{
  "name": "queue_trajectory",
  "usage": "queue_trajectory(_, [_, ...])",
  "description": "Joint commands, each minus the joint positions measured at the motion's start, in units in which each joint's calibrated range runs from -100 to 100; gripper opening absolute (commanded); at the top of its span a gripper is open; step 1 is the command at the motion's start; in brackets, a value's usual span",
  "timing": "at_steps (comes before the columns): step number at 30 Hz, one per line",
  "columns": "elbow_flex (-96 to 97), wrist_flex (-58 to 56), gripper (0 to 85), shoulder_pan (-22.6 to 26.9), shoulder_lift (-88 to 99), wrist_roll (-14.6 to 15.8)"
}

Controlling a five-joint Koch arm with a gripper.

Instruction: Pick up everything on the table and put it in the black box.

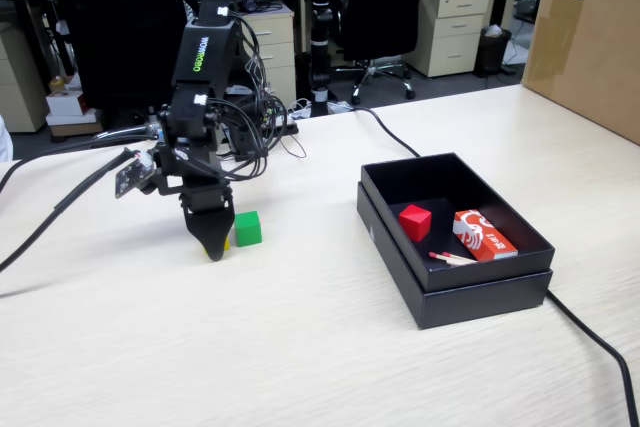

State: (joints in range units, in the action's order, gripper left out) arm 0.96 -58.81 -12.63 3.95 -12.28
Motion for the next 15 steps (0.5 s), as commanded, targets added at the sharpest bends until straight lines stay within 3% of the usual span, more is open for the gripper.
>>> queue_trajectory(1, [-3.1, 2.7, 1.7, -0.5, 0.7, -0.4])
queue_trajectory(7, [-4.5, 2.9, 0.9, -0.9, 4.7, -1.1])
queue_trajectory(11, [-6.6, 2.9, 0.9, 0.4, 17.2, -0.8])
queue_trajectory(14, [-10.5, 2.4, 0.9, 5.2, 29.2, 2.1])
queue_trajectory(15, [-12.9, 0.2, 0.9, 8.1, 31.3, 4.3])
